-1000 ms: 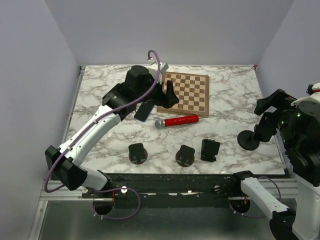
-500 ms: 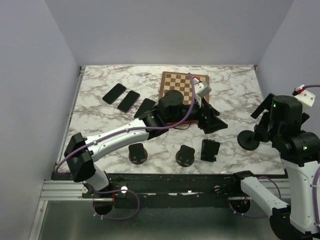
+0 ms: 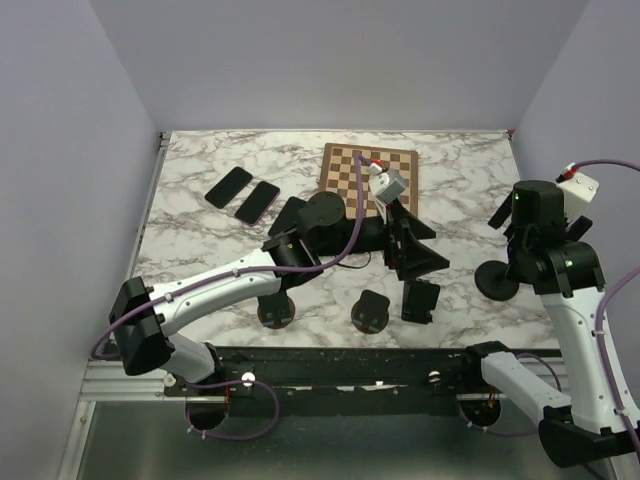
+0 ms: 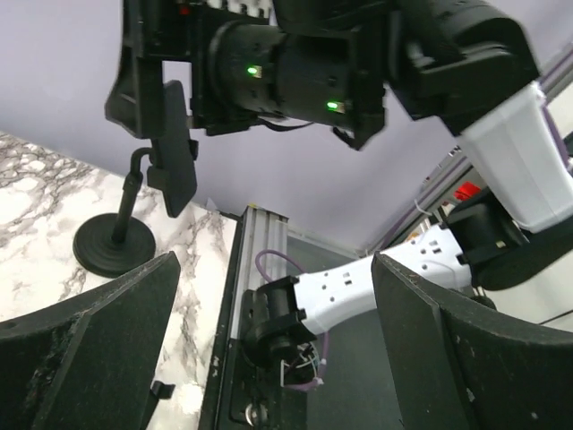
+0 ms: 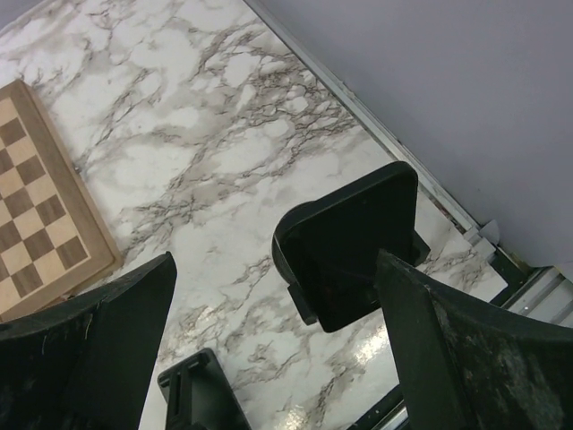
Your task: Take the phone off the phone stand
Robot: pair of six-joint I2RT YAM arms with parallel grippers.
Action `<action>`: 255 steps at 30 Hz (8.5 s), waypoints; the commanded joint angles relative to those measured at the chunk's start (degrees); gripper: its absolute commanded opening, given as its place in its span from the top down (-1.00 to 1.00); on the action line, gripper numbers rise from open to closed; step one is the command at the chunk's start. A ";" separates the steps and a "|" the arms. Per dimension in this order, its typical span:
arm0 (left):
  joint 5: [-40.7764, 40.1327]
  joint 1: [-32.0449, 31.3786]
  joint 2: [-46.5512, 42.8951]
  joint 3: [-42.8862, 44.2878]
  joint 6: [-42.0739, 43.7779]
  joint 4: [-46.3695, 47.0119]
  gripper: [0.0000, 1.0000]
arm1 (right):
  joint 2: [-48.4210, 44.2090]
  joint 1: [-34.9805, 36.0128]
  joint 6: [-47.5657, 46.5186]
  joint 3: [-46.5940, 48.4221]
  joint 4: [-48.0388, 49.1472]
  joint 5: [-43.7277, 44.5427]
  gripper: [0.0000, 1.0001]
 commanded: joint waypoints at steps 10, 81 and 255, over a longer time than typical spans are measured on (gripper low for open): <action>2.22 -1.32 -16.47 -12.07 1.52 -2.54 -0.95 | 0.84 -12.64 -6.33 -8.14 13.83 -1.44 -1.00; 5.17 -2.44 51.30 51.50 10.98 -12.12 1.00 | -5.16 -15.65 -5.90 9.73 0.73 -23.42 -1.00; 5.53 3.95 22.54 1.67 -0.04 13.06 -0.13 | 1.68 11.51 -13.37 -9.39 13.82 -14.43 0.51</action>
